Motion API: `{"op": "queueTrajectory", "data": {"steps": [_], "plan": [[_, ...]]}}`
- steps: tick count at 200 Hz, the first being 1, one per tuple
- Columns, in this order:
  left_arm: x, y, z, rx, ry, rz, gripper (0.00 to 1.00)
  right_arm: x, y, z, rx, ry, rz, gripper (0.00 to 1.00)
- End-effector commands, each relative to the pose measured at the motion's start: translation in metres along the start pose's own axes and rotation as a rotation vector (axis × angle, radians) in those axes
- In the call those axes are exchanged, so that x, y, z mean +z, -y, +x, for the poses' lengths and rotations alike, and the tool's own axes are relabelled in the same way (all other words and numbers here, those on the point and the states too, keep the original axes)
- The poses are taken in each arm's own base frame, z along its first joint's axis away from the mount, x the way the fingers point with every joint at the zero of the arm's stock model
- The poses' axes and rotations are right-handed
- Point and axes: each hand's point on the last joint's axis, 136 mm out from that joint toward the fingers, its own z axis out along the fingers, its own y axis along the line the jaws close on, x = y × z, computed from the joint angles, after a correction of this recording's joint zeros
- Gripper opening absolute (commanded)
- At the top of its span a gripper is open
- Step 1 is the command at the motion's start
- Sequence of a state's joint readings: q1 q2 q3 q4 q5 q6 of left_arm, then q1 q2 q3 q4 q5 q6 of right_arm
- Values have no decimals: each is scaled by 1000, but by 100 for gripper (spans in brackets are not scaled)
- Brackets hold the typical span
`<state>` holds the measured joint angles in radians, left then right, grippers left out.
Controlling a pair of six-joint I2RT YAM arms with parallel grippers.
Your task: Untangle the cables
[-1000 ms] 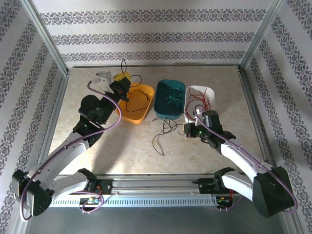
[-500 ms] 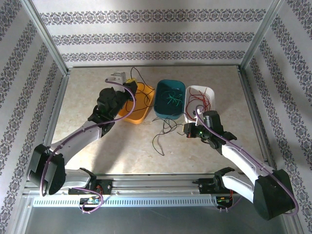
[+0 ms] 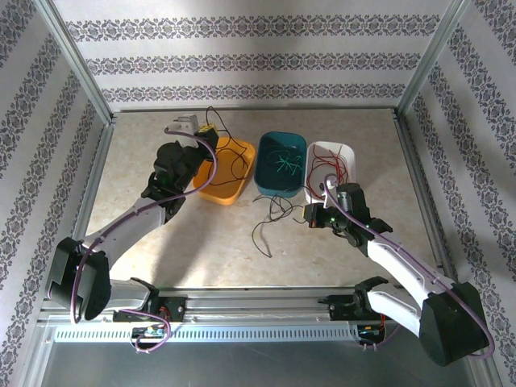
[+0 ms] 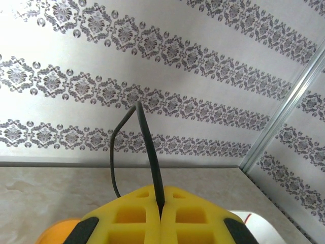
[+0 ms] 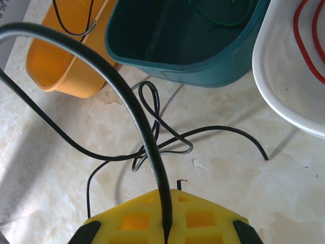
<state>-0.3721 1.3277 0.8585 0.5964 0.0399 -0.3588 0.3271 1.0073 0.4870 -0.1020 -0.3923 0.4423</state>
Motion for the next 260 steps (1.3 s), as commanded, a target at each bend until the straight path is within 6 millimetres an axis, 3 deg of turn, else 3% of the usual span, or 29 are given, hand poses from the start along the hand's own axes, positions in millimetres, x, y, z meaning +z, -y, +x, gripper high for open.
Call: {"op": "queueTrajectory", "data": {"steps": [1,26,40,58,95,129,153,169,197,216,240,254,260], "plan": [[2,0,-27,21,70,18,0,-5,-2,-7,-15,23,7,0],[9,-3,-24,27,59,15,0,-6,-2,-8,-14,25,9,0],[14,-7,-11,17,23,15,0,-8,-3,-9,-17,30,11,0],[20,-9,16,-13,-57,32,0,-11,-3,-11,-21,39,18,0],[16,-33,78,-106,-206,-42,0,-23,-14,-25,-54,76,22,0],[9,-51,130,-159,-362,-111,0,-46,-43,-54,-109,159,-12,0],[7,-62,153,-174,-440,-166,0,-65,-70,-78,-170,225,-34,0],[8,-67,163,-163,-480,-195,19,-78,-91,-93,-206,266,-61,0],[15,-66,158,-131,-479,-205,57,-100,-132,-124,-290,342,-109,0],[21,-57,137,-107,-435,-176,65,-108,-154,-145,-325,386,-118,0],[21,-46,91,-102,-325,-166,75,-91,-169,-166,-323,377,-102,0],[13,-43,56,-109,-229,-187,92,-71,-171,-174,-314,348,-84,0],[7,-45,43,-111,-189,-211,94,-62,-171,-176,-305,332,-77,0]]}}
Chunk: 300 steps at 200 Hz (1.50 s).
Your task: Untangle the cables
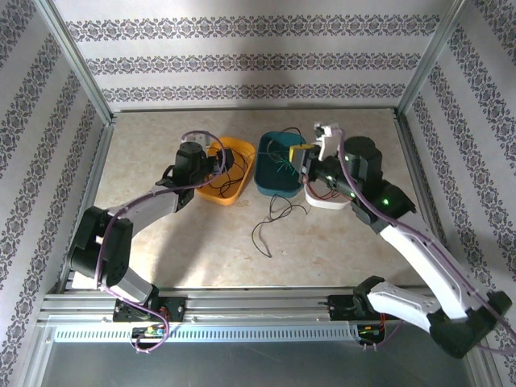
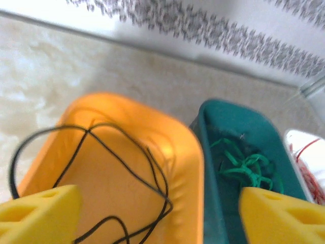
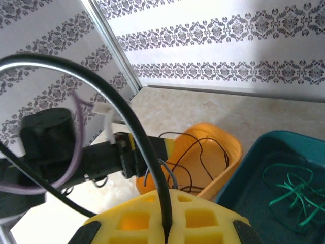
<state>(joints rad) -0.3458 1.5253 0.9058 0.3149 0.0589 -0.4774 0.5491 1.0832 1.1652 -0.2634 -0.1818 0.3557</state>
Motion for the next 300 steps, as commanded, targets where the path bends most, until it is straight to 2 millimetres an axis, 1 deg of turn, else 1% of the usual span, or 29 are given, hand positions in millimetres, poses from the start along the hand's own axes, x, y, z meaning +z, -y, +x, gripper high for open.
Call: {"op": "queueTrajectory", "data": {"steps": [1,11,24,36,47,77,96,114,122,133,140,144,145,149,156,167,178,192,201,213,215,218,228,230,235,251,271,284,300], "plan": [[-43,13,-69,-23,209,-20,95,32,10,3,-3,-45,61,0],[-62,2,-82,-58,265,-94,95,46,11,5,14,-68,63,0],[-89,-24,-89,-103,314,-242,95,64,12,10,35,-100,60,0],[-114,-52,-84,-130,318,-402,95,81,7,14,50,-130,29,0],[-134,-69,-78,-120,321,-500,96,97,3,18,64,-158,6,0],[-163,-88,-57,-118,308,-562,96,140,-3,44,123,-270,-58,0],[-171,-94,-45,-137,289,-578,96,165,0,69,159,-341,-63,0],[-174,-98,-38,-147,276,-585,96,190,6,96,188,-409,-57,0],[-173,-97,-38,-146,272,-578,96,201,9,106,204,-436,-61,0],[-170,-94,-40,-141,268,-565,96,219,20,120,230,-469,-32,2],[-168,-91,-42,-133,264,-557,96,231,27,131,239,-488,-15,7],[-166,-89,-42,-125,257,-548,96,237,30,133,239,-492,-6,14],[-166,-89,-43,-124,258,-547,96,240,33,135,240,-494,1,18],[-164,-87,-44,-117,253,-539,96,244,37,137,238,-498,17,22],[-160,-82,-46,-107,241,-522,96,252,46,140,233,-504,61,24],[-154,-75,-48,-85,223,-491,96,257,54,135,206,-492,106,31],[-147,-69,-48,-65,199,-461,96,253,57,120,172,-450,149,42],[-138,-56,-46,-31,168,-398,96,239,56,100,120,-393,189,53],[-131,-47,-40,-7,141,-339,95,226,55,91,84,-368,211,55],[-118,-25,-30,29,92,-222,94,207,58,80,41,-332,243,56],[-116,-22,-28,35,84,-205,94,200,57,76,32,-320,247,56],[-113,-16,-24,43,71,-178,95,197,59,77,27,-319,255,56],[-104,10,-8,88,12,-60,94,173,64,69,8,-281,291,57],[-102,14,-3,99,-1,-42,94,172,66,71,8,-282,297,57],[-99,29,6,130,-24,9,94,157,70,67,10,-261,315,57],[-91,84,48,284,-122,204,94,123,86,66,40,-227,368,57],[-88,145,102,444,-244,406,94,81,114,79,105,-208,442,57],[-82,171,134,511,-316,496,94,57,130,89,156,-200,478,57],[-71,195,161,550,-363,574,94,33,149,99,231,-187,514,57]]}}
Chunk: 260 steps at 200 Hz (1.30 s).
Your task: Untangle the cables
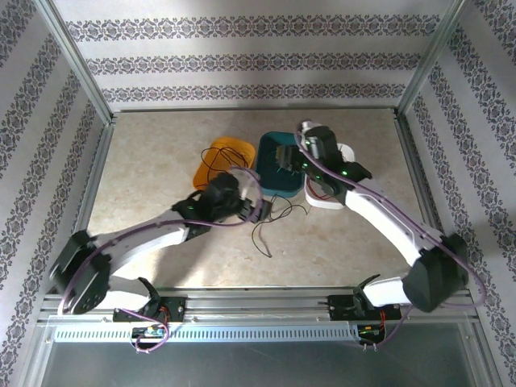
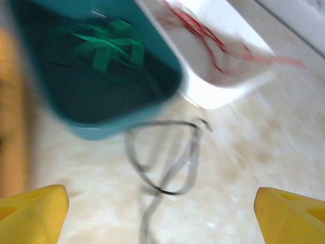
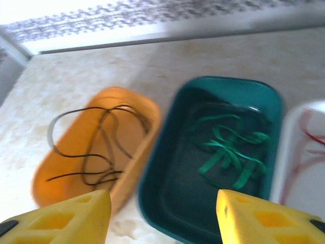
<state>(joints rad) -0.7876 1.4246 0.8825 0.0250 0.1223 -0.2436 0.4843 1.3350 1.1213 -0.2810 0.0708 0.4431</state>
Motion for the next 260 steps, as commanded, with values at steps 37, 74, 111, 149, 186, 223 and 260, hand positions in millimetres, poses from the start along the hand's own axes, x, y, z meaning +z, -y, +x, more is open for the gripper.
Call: {"op": "queueTrajectory", "data": {"steps": [37,74,111,149,186,223,260], "plan": [[84,65,1,231,-36,200,91,-30,87,39,206,-11,145,57],[130,28,15,241,-72,2,69,-42,95,41,224,5,135,57],[139,23,24,230,-102,-18,48,-46,94,43,222,0,122,57],[112,41,-6,188,-1,54,2,-50,95,40,222,15,121,57],[41,61,-74,97,197,138,0,-49,96,40,227,21,129,57],[-32,29,-141,-4,372,96,0,-46,96,44,235,13,120,56],[-74,-52,-175,-29,456,-86,0,-44,94,47,230,2,106,56]]}}
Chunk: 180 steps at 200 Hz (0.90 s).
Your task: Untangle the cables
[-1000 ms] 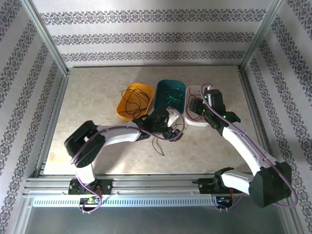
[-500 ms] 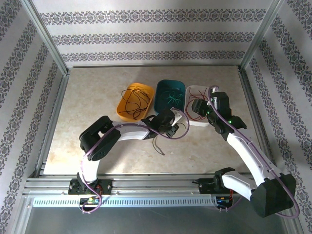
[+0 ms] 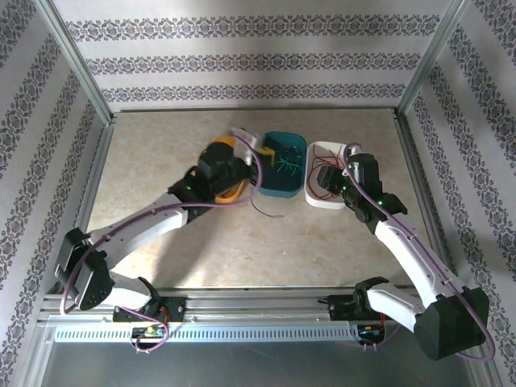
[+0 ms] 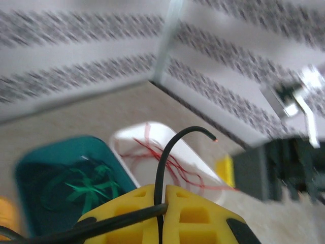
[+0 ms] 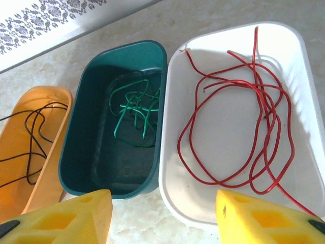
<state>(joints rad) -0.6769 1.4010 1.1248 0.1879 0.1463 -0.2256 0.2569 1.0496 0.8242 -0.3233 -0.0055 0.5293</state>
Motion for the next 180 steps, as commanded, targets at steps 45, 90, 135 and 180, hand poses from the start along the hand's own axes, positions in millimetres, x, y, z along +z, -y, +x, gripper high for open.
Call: {"op": "queueTrajectory", "data": {"steps": [45,90,135,180], "plan": [[-3,-133,-16,-35,37,-258,0,-2,-2,3,10,-2,-27,56],[26,-185,63,-54,-101,-356,0,-8,-3,4,-7,-1,-37,56],[33,-218,110,-50,-200,-458,0,-9,-3,9,-16,-17,-38,56],[40,-226,109,-54,-215,-475,2,-4,1,14,1,-26,-24,55]]}}
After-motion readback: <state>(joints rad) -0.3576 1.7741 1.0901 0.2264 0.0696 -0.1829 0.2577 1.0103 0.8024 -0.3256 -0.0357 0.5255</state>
